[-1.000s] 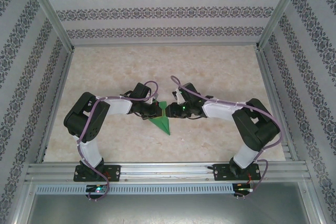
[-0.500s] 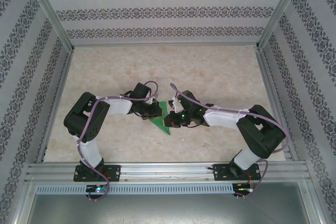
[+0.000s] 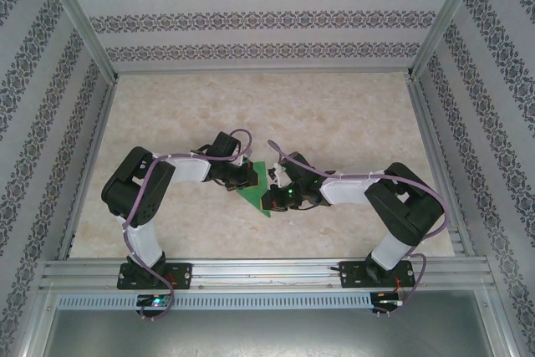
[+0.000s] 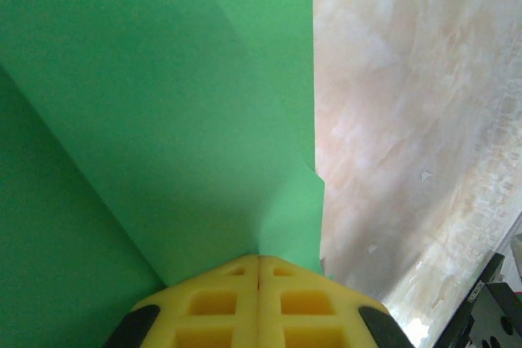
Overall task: Fold a paper plane with a square sheet of paper (fold left side to right side)
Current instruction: Fourth fold the wing at the center of the table.
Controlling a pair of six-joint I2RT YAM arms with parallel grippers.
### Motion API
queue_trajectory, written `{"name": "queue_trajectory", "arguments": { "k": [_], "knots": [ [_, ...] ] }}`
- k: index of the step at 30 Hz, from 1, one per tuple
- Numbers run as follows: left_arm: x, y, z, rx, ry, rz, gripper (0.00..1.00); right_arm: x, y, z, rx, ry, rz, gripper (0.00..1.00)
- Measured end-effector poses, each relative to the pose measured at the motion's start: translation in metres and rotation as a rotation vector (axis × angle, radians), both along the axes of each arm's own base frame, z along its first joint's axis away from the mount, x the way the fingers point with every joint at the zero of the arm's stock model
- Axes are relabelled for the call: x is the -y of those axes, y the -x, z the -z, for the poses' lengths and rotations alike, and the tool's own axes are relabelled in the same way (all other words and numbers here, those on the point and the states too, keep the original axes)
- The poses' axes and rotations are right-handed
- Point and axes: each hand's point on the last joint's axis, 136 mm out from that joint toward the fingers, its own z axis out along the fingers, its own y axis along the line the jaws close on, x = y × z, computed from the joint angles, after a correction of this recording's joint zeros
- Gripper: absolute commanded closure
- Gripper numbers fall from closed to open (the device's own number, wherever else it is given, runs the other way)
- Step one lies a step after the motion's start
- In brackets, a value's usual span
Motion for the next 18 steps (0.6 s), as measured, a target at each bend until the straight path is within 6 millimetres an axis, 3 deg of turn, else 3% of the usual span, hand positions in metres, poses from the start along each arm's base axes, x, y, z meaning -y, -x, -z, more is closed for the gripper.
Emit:
{"name": "queue_trajectory", "arguments": {
  "k": [18],
  "knots": [
    [0.000, 0.000, 0.000, 0.002, -0.001, 0.002, 1.00, 0.009, 0.008, 0.013, -0.023, 0.021, 0.018, 1.00]
  ]
}}
